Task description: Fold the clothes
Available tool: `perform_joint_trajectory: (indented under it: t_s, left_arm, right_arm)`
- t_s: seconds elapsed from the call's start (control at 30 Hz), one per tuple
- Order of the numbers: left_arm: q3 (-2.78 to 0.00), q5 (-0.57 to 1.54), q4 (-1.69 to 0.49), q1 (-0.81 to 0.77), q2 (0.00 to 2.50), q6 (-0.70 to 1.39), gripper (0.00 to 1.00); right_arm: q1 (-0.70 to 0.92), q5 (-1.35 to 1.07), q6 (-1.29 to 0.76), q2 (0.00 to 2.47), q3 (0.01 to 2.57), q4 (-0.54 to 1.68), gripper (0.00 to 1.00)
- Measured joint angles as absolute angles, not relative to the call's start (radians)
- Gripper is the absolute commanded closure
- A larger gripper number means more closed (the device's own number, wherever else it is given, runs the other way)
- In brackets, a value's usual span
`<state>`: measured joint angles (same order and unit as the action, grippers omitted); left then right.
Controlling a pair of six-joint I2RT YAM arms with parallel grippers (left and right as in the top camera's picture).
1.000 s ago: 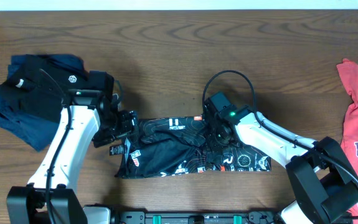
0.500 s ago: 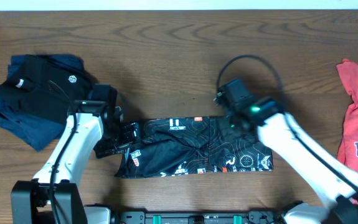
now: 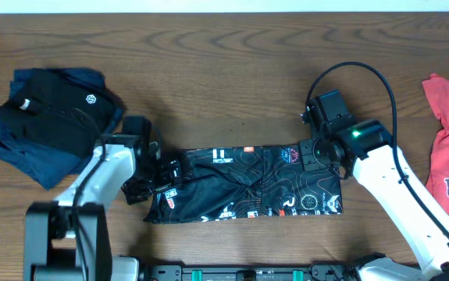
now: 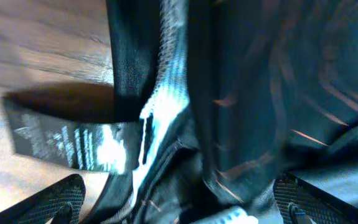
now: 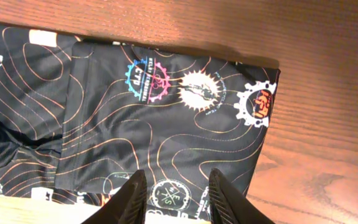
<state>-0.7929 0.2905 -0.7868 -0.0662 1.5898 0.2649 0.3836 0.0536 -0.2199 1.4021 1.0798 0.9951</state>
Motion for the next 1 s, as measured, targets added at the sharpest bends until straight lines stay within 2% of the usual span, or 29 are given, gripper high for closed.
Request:
perform_joint_trajectory:
  t_s: [0.13,0.33,0.4,0.47,0.53,0.67,0.9,1.0]
  left_arm:
    - [-0.804,0.295,-0.792,-0.066,1.625,0.269,0.07]
    - [-0.820,0.343,-0.777,-0.060,1.654,0.278,0.54]
    - [-0.819,0.364,-0.766,-0.060,1.660,0.270,0.78]
    - [-0.817,0.384,-0.750,-0.060,1.668,0.262,0.94]
    - [-0.816,0.399,-0.744,-0.060,1.676,0.253,0.94]
    - [-0.821,0.408,-0.752,-0.060,1.678,0.239,0.94]
    - [-0.955,0.323,-0.888,-0.062,1.690,0.233,0.94]
    - [-1.037,0.290,-0.918,-0.062,1.690,0.231,0.94]
  right_arm:
    - [0.384,0.054,-0.220,1.402,1.080,0.999,0.69]
    - [0.384,0.070,-0.229,1.402,1.080,1.000,0.67]
    - [0.383,0.089,-0.236,1.402,1.080,1.003,0.65]
    - [0.380,0.109,-0.242,1.402,1.080,1.007,0.60]
    - [0.369,0.117,-0.251,1.402,1.080,1.011,0.53]
    - [0.331,0.133,-0.253,1.402,1.078,1.013,0.53]
    - [0.310,0.152,-0.242,1.402,0.984,0.977,0.88]
    - [0.307,0.165,-0.241,1.402,0.911,0.905,0.92]
